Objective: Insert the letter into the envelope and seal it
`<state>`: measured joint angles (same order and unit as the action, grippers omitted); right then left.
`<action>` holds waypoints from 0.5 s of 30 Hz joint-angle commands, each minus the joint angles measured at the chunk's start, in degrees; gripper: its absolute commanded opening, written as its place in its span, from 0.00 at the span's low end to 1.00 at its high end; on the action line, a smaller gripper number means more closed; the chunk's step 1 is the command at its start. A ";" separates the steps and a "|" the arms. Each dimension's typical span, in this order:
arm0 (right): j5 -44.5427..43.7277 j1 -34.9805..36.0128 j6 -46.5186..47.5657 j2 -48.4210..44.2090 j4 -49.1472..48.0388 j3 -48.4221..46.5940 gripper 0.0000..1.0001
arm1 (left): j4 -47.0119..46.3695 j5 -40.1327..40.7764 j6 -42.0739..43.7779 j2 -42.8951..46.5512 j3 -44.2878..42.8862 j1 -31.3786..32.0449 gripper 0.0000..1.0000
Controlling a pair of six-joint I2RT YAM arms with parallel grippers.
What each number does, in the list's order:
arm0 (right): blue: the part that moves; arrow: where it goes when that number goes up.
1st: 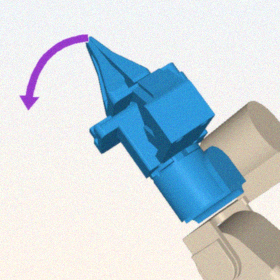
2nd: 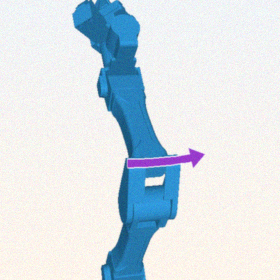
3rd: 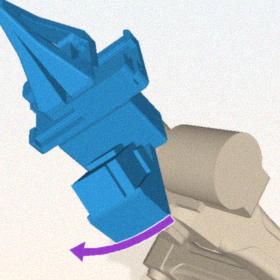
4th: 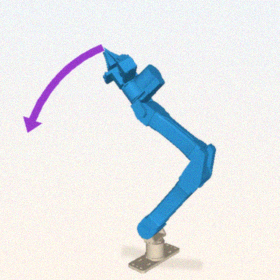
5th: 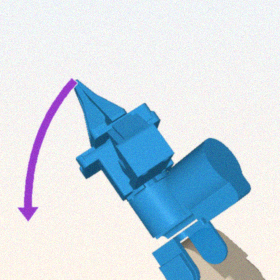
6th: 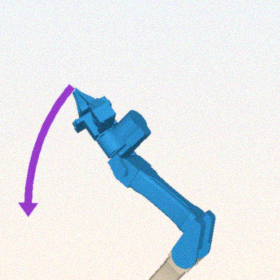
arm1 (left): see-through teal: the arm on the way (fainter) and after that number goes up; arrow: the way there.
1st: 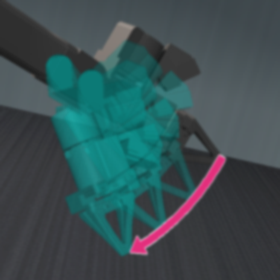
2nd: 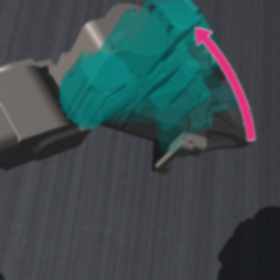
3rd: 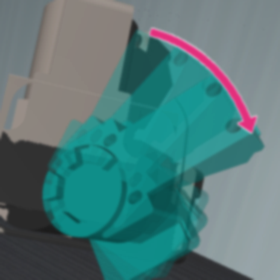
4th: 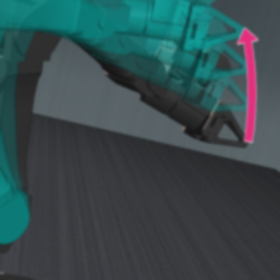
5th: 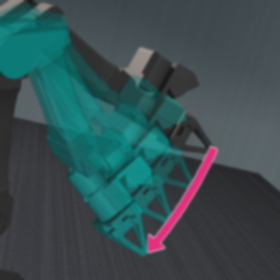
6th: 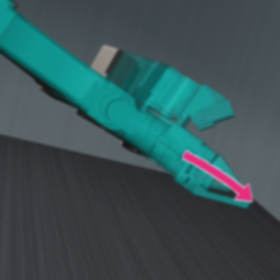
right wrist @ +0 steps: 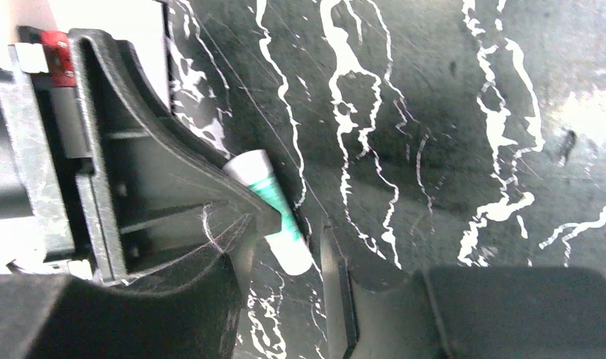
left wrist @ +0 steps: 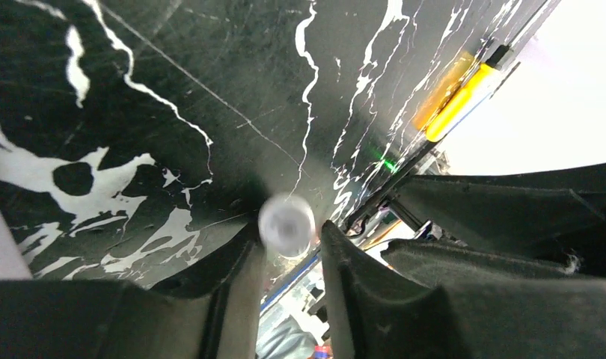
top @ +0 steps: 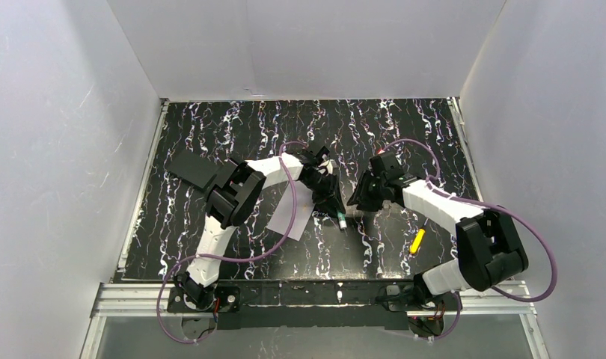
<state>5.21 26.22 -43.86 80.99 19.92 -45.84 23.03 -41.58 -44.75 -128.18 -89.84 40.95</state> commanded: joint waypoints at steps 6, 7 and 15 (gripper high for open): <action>2.08 -0.20 -0.47 4.26 -5.33 -0.16 0.43 | 2.11 1.46 0.15 0.96 -1.60 -0.17 0.42; 1.64 -0.20 -0.35 4.65 -5.17 -0.20 0.42 | 2.11 1.38 0.12 1.12 -1.71 -0.17 0.42; -0.67 -0.20 2.02 5.25 -4.50 0.09 0.40 | 2.12 1.42 0.99 5.61 -0.98 -0.32 0.42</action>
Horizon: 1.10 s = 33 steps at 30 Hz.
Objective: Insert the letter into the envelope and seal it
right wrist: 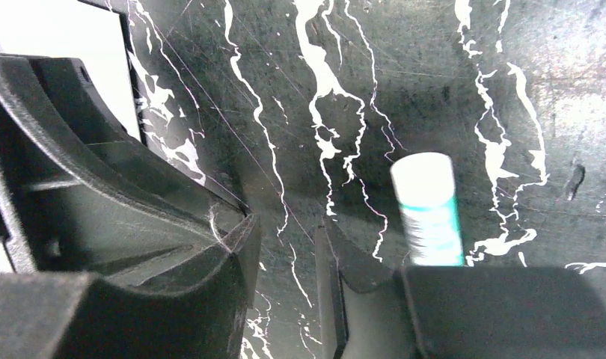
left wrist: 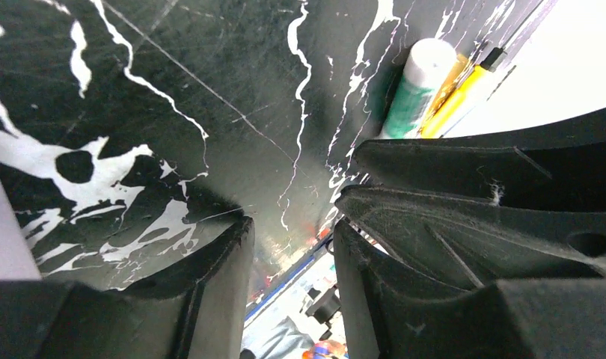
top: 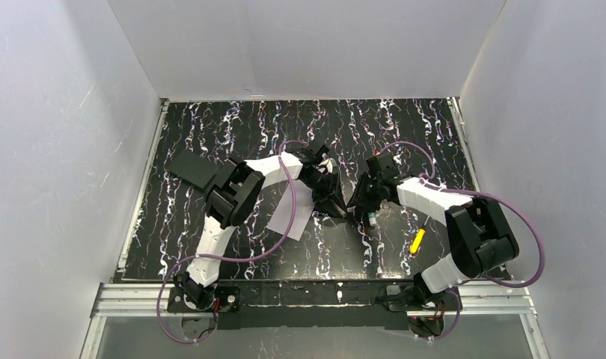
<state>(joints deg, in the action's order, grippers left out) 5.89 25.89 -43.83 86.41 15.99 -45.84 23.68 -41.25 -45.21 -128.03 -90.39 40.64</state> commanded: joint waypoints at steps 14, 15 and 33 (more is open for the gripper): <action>-34.83 -11.10 8.55 2.20 14.98 -9.95 0.65 | 2.46 4.09 6.26 21.24 4.32 -1.05 0.46; -34.46 -12.31 7.95 2.74 14.83 -9.43 0.65 | 2.62 4.39 6.58 22.76 4.68 -1.15 0.46; -19.66 -21.57 2.25 -0.02 7.19 0.27 0.60 | 3.65 4.92 8.19 31.99 8.67 -4.55 0.49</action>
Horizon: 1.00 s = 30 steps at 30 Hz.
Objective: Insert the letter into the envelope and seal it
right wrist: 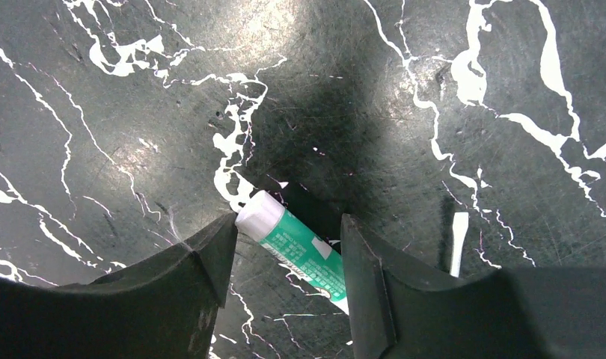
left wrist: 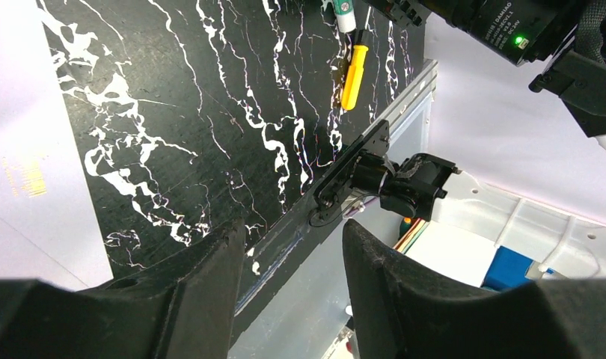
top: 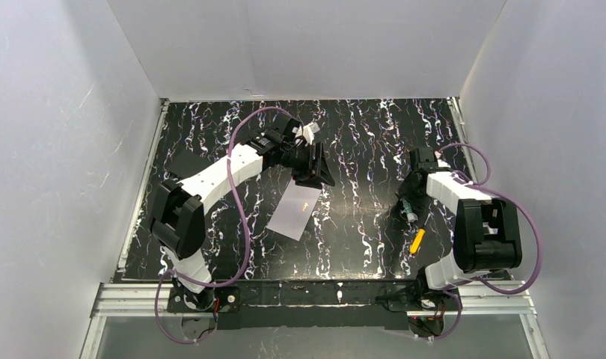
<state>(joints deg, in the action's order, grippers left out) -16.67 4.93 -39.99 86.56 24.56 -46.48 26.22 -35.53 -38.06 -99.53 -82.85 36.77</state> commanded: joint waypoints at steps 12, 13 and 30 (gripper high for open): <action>8.18 -0.62 3.58 0.46 -1.26 -1.96 0.65 | 2.63 1.99 1.87 6.92 1.66 -3.11 0.51; 9.63 -0.62 4.16 -0.30 -1.37 -2.36 0.68 | 3.11 3.02 2.24 7.56 1.57 -3.36 0.52; -3.02 -0.62 9.25 -24.03 8.27 -13.51 0.86 | 16.77 52.16 14.68 42.65 4.33 -7.56 0.98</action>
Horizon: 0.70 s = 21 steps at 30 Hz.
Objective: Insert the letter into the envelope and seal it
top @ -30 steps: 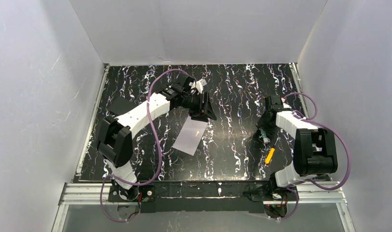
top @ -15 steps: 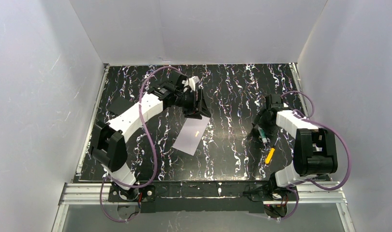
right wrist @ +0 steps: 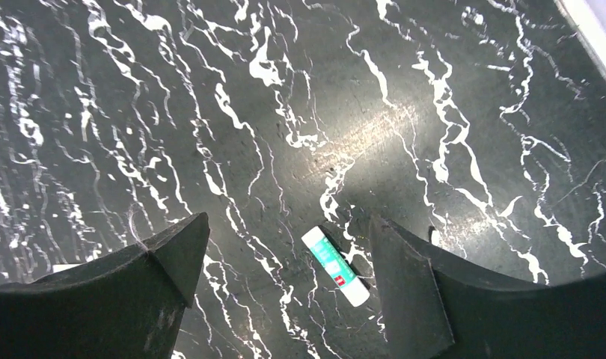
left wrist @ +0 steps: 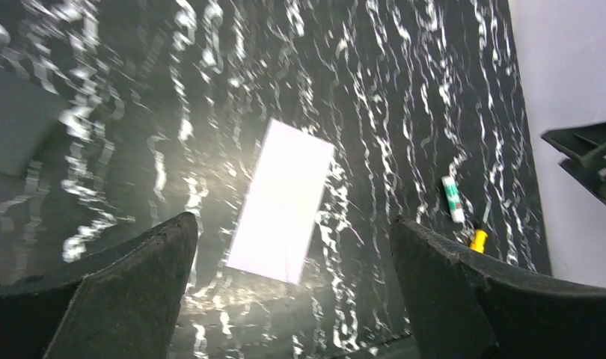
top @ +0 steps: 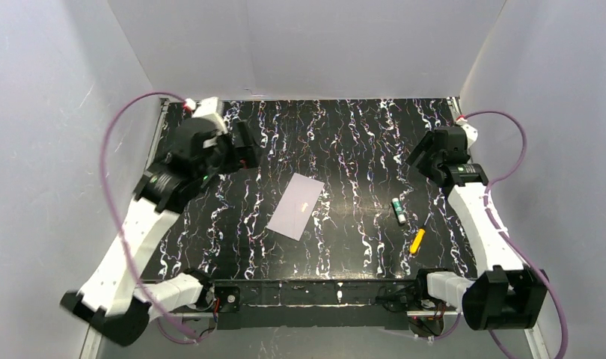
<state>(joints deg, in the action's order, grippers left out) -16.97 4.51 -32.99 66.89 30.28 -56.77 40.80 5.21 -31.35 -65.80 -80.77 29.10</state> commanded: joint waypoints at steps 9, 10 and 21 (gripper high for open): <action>-2.49 -0.20 6.93 -20.43 -3.97 -6.61 0.99 | 2.42 24.28 15.50 25.12 1.15 0.19 0.98; -2.57 -0.20 7.24 -21.08 -4.00 -7.36 0.99 | 2.75 25.01 15.90 26.10 0.95 0.17 0.98; -7.75 -0.21 7.98 -27.17 -6.91 -10.57 0.99 | 4.71 30.28 18.52 32.76 -0.48 0.21 0.98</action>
<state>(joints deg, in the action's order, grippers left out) -21.17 4.51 -26.48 40.91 26.79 -64.88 44.51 31.75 -14.37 -34.04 -79.92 29.10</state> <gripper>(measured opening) 0.985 0.982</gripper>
